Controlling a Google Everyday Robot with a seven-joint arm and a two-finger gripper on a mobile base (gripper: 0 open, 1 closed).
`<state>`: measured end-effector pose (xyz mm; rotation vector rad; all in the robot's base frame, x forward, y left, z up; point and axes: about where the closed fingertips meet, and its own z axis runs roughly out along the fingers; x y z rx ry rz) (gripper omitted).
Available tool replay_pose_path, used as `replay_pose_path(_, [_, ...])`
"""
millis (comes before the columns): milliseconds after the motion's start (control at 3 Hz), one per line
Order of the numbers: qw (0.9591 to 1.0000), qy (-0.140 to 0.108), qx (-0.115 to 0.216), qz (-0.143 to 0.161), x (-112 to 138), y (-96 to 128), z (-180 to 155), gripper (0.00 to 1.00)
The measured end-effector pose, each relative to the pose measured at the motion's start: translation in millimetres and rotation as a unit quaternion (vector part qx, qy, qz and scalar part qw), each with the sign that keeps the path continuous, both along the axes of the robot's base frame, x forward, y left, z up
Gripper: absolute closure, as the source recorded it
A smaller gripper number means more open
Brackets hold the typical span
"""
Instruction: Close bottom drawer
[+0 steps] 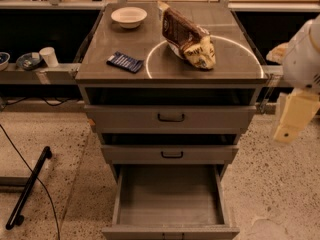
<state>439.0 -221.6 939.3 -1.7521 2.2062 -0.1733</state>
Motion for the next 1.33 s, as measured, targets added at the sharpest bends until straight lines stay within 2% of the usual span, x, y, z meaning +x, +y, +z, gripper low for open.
replay_pose_path(333, [0.9978, -0.029, -0.055, 0.024, -8.3, -10.4, -41.4, 0.0])
replay_pose_path(667, [0.9966, -0.033, -0.068, 0.033, -8.3, -10.5, -79.5, 0.0])
replay_pose_path(1000, [0.9966, -0.033, -0.068, 0.033, -8.3, -10.5, -79.5, 0.0])
replay_pose_path(1333, [0.9967, -0.015, -0.057, 0.056, -3.5, -29.4, -158.4, 0.0])
